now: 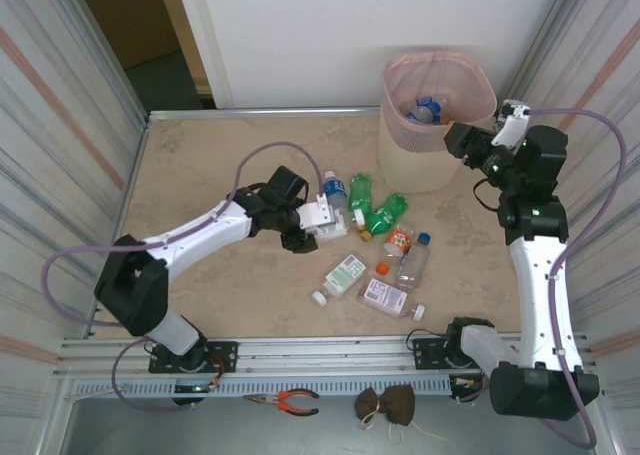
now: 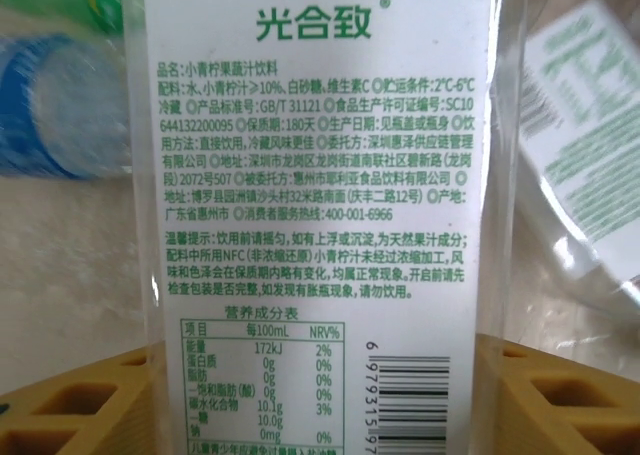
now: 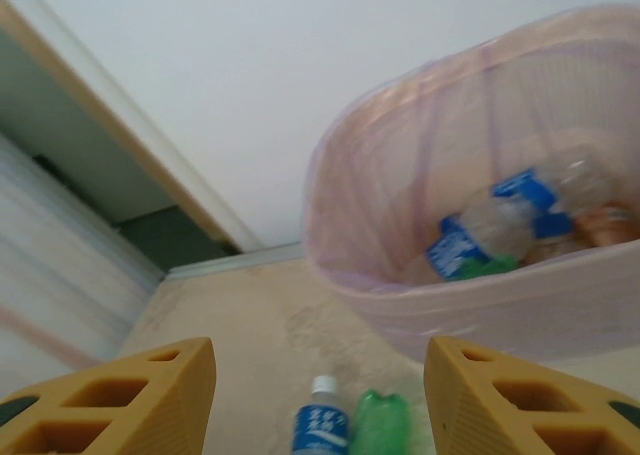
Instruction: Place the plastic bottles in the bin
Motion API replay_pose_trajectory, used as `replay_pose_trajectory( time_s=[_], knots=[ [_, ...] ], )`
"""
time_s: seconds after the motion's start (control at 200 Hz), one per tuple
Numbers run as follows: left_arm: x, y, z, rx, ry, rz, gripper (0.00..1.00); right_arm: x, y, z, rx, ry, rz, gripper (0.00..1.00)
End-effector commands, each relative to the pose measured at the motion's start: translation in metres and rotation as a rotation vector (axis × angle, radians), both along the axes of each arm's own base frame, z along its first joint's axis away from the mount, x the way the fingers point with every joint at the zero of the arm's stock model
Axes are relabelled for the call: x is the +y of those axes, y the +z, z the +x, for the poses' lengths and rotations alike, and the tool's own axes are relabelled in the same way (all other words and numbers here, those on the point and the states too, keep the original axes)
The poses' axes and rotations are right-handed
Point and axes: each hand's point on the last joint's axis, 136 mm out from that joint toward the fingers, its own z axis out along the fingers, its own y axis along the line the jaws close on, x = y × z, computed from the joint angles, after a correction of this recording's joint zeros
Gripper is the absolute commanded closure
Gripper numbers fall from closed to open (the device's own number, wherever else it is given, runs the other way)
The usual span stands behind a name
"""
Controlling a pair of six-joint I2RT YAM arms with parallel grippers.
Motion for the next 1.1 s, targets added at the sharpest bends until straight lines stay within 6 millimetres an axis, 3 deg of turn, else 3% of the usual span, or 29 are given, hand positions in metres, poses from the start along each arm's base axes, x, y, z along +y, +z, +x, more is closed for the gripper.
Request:
replay_pose_trajectory(
  time_s=[0.0,0.23,0.486,0.772,1.092],
  knots=[
    [-0.021,0.047,0.001,-0.031,0.016,-0.202,0.48,0.036,0.005,-0.008,-0.008,0.113,0.079,0.44],
    [-0.041,0.099,0.002,0.003,0.071,-0.421,0.49,0.093,-0.008,-0.019,0.042,0.238,0.167,0.41],
    [-0.051,0.132,0.008,0.023,0.122,-0.544,0.49,0.134,-0.029,-0.020,0.113,0.326,0.235,0.33],
    [-0.062,0.153,0.010,0.025,0.091,-0.613,0.50,0.142,-0.053,-0.009,0.183,0.307,0.263,0.35],
    [-0.069,0.156,0.016,0.039,0.100,-0.630,0.52,0.145,-0.048,-0.008,0.161,0.286,0.298,0.60]
  ],
)
